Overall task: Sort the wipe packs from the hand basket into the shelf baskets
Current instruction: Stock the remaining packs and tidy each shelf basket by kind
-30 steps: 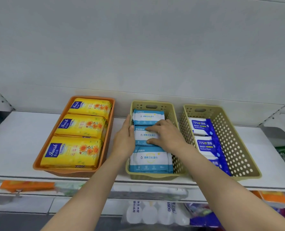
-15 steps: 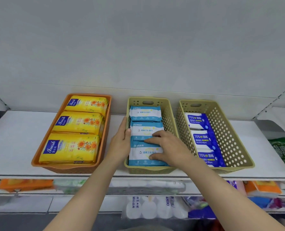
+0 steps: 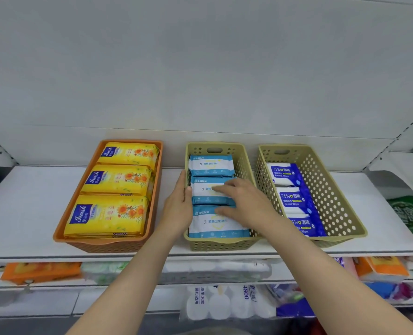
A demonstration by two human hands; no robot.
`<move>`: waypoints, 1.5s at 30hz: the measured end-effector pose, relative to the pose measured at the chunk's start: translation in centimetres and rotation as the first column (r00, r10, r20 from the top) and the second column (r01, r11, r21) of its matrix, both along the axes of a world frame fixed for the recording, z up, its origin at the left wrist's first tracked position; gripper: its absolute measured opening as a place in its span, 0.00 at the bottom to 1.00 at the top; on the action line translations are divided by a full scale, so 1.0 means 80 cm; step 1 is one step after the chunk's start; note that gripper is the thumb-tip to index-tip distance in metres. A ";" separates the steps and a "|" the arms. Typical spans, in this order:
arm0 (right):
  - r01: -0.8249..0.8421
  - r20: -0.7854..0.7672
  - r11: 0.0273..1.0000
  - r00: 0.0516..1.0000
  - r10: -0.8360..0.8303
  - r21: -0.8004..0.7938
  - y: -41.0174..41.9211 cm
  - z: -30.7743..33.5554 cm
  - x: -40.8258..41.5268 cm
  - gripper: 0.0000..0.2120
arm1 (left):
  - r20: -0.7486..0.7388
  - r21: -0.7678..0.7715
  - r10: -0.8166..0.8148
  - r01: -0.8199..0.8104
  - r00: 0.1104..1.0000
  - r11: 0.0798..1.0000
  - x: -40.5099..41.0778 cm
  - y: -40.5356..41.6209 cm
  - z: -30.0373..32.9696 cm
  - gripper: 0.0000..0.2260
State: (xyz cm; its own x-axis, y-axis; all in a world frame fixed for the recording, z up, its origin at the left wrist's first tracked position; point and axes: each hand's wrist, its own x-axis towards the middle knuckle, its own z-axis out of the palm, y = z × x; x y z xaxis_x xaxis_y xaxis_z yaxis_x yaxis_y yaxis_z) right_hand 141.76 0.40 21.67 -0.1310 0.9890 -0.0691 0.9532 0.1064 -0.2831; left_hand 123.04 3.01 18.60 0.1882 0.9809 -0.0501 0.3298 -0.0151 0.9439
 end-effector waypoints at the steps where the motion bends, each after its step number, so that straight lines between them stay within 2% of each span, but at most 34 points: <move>1: 0.020 -0.007 1.000 1.000 -0.020 0.009 0.007 0.000 -0.001 0.29 | -0.003 0.007 0.001 -0.001 1.000 1.000 0.000 0.000 0.000 0.20; 6: 0.019 0.051 0.994 0.999 -0.013 -0.112 0.035 -0.008 -0.008 0.24 | -0.035 0.028 0.003 -0.002 0.999 1.000 0.000 0.000 0.001 0.20; 12: 0.016 0.009 0.995 1.000 -0.016 -0.096 0.042 0.000 -0.009 0.24 | -0.071 0.033 -0.002 0.005 0.997 0.999 -0.002 0.001 0.003 0.21; 16: 0.070 -0.085 0.995 0.994 -0.075 -0.065 0.019 0.008 -0.016 0.28 | -0.104 0.033 -0.017 0.021 0.994 0.999 -0.003 0.002 0.002 0.22; 20: 0.064 0.028 0.996 0.998 -0.063 -0.060 -0.015 0.003 -0.022 0.26 | -0.131 0.038 -0.019 0.024 0.991 0.999 -0.002 0.005 0.000 0.22; 22: 0.072 0.037 0.994 0.997 -0.070 -0.083 -0.024 -0.001 -0.022 0.25 | -0.152 0.057 -0.010 0.019 0.988 0.998 0.001 0.006 -0.001 0.21; 26: 0.029 -0.079 0.998 0.996 -0.033 -0.053 -0.026 0.008 -0.010 0.25 | -0.230 0.085 0.028 -0.009 0.973 0.996 0.011 0.007 0.009 0.21; 29: 0.069 -0.261 0.995 0.964 -0.047 0.077 -0.025 0.031 0.022 0.23 | -0.478 0.249 0.160 -0.041 0.864 0.968 0.033 0.010 0.023 0.26; 30: 0.111 -0.303 0.987 0.950 -0.070 0.119 -0.022 0.038 0.040 0.22 | -0.495 0.305 0.185 -0.029 0.849 0.952 0.047 0.010 0.029 0.27; 33: 0.277 -0.381 0.950 0.902 -0.205 0.145 -0.016 0.052 0.115 0.19 | -0.479 0.359 0.054 0.139 0.876 0.923 0.105 0.008 0.042 0.28; 35: 0.374 -0.359 0.923 0.877 -0.319 0.095 -0.012 0.047 0.171 0.18 | -0.521 0.358 -0.067 0.289 0.851 0.888 0.148 0.008 0.042 0.27; 37: 0.423 -0.293 0.906 0.871 -0.396 0.034 -0.005 0.035 0.216 0.18 | -0.563 0.294 -0.161 0.379 0.811 0.877 0.183 0.010 0.036 0.27; 40: 0.374 -0.241 0.927 0.898 -0.369 -0.026 0.015 0.016 0.248 0.20 | -0.605 0.213 -0.181 0.377 0.775 0.901 0.214 0.019 0.024 0.27; 45: 0.187 -0.183 0.979 0.963 -0.199 -0.080 0.056 -0.002 0.251 0.25 | -0.601 0.191 -0.119 0.286 0.790 0.939 0.235 0.027 0.020 0.26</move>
State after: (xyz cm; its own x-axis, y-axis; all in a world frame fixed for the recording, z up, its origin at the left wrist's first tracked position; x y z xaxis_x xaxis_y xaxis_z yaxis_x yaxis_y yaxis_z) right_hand 161.86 4.91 21.53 0.0455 0.9914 -0.1227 0.8826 -0.0974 -0.4598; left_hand 141.84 5.17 20.22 0.4025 0.9148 0.0351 0.7676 -0.3581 0.5315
